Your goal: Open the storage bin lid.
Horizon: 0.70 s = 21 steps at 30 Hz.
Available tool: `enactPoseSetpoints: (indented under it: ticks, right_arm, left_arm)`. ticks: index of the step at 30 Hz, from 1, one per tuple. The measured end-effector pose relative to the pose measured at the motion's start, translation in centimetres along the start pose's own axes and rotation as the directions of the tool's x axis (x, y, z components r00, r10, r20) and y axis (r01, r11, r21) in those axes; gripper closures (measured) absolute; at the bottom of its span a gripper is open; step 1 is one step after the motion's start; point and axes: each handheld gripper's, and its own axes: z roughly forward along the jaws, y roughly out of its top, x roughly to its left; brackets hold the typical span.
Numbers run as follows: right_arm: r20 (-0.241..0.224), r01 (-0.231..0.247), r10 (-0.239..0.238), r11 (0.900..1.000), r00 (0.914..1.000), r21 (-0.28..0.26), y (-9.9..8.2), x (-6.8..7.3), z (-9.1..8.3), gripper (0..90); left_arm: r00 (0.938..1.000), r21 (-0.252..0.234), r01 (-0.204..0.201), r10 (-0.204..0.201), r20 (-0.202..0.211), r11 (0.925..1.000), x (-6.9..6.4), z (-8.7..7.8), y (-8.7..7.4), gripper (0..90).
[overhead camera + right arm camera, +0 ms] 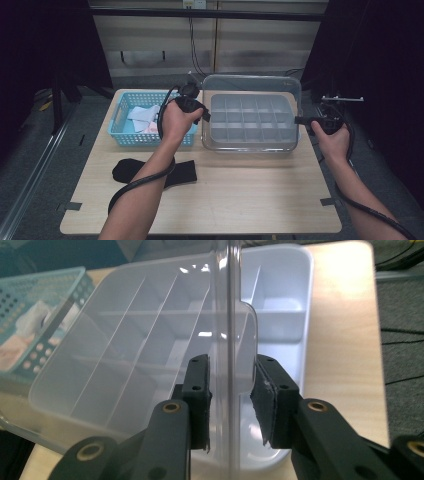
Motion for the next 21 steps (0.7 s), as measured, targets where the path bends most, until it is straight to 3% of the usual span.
enactPoseSetpoints:
  ticks: [7, 21]
  right_arm:
    - [-0.040, -0.013, 0.015, 0.9993, 0.9991, 0.036, -2.5, 1.1, -0.1, 70.0]
    - [-0.094, 0.008, 0.001, 0.9950, 0.9956, 0.099, -7.3, 2.4, -0.3, 71.7]
  left_arm:
    - [0.9998, 0.010, 0.015, -0.015, 0.012, 0.9998, 0.5, -1.0, -2.7, 63.3]
    - [0.9993, 0.034, -0.013, 0.012, 0.036, 0.9993, 1.5, -1.4, -8.6, 65.1]
